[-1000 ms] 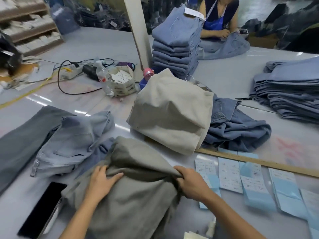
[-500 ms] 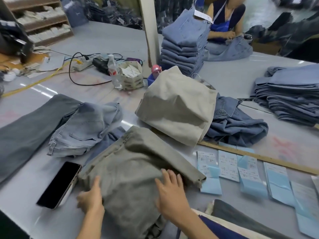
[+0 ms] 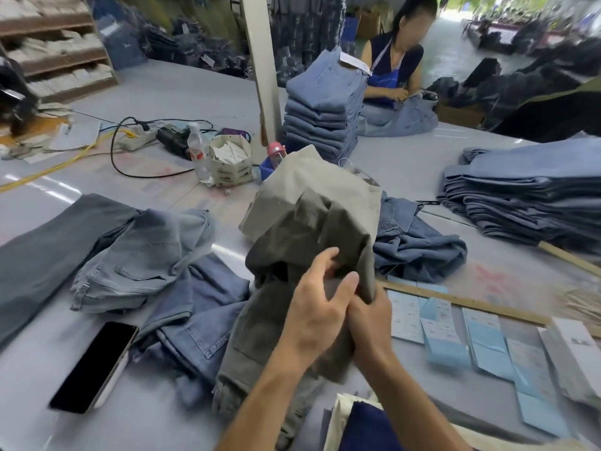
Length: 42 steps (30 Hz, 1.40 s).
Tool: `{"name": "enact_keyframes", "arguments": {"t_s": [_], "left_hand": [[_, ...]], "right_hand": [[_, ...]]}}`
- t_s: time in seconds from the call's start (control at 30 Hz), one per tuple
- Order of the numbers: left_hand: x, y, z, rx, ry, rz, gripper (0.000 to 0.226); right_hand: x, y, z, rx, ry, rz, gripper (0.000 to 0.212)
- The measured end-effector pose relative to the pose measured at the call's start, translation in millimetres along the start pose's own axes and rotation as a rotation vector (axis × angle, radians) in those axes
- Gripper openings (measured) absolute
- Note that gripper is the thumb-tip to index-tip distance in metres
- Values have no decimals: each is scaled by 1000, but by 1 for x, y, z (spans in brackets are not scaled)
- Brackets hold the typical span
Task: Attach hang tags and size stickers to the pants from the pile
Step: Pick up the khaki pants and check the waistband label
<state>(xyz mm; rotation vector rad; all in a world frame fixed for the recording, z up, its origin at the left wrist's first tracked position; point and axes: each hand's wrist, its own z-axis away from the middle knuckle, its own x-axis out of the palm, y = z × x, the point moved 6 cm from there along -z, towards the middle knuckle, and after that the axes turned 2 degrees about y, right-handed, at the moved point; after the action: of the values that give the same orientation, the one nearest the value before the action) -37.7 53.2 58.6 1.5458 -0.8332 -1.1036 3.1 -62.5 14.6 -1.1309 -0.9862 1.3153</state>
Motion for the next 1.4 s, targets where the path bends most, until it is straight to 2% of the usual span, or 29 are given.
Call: {"name": "enact_keyframes", "arguments": {"t_s": [0.07,0.13,0.17,0.23,0.27,0.33,0.4,0.47,0.53,0.63,0.7,0.73,0.8,0.87,0.97,1.03,1.07,1.13,1.2,1.27,1.33,1.4], "left_hand": [[-15,-24,4,34,223,-55,44],[-40,-73,24,-83,479,-188,44],[-56,-110,41,-234,574,-251,51],[-81,-184,88,-650,728,-276,67],[-88,-212,112,-828,763,-256,73],[-91,-243,136,-942,735,-252,77],[-80,-256,142,-1011,548,-245,74],[-66,-257,140,-981,474,-117,67],[-55,-254,140,-880,535,64,51],[-43,-252,150,-854,721,205,62],[-35,-246,154,-874,899,322,66],[-31,-242,153,-878,932,378,66],[-20,-226,143,-920,856,484,63],[-4,-218,134,-939,762,563,63],[1,-223,132,-896,723,500,60],[1,-226,140,-987,746,490,50],[-3,-220,143,-1018,760,472,49],[-12,-210,136,-961,744,389,48],[-21,-190,122,-805,721,350,43],[-31,-160,103,-609,687,274,38],[-40,-121,79,-441,591,218,31],[-39,-82,53,-302,439,176,17]], "right_hand": [[-28,-8,-32,23,31,45,20],[-48,-15,-56,13,-28,140,20],[-56,-17,-64,-2,-56,204,17],[-66,-22,-78,-52,-95,309,9],[-68,-25,-84,-89,-99,352,5],[-65,-31,-91,-173,-108,447,3],[-55,-38,-93,-233,-131,520,5],[-46,-45,-90,-274,-116,572,6],[-41,-58,-89,-344,-71,644,20],[-48,-75,-95,-368,-78,753,10],[-59,-73,-101,-296,-137,880,32],[-67,-67,-104,-229,-134,915,33],[-82,-50,-106,-103,-85,864,24],[-90,-32,-100,-53,-62,817,15],[-91,-18,-84,-158,-68,937,25],[-90,-25,-76,-297,1,1021,23],[-91,-31,-75,-348,28,997,18],[-89,-45,-76,-381,-14,837,16],[-85,-56,-72,-288,-165,543,33],[-79,-62,-66,-197,-321,233,25],[-75,-61,-59,-117,-362,9,22],[-71,-52,-54,56,-320,-210,26]]}}
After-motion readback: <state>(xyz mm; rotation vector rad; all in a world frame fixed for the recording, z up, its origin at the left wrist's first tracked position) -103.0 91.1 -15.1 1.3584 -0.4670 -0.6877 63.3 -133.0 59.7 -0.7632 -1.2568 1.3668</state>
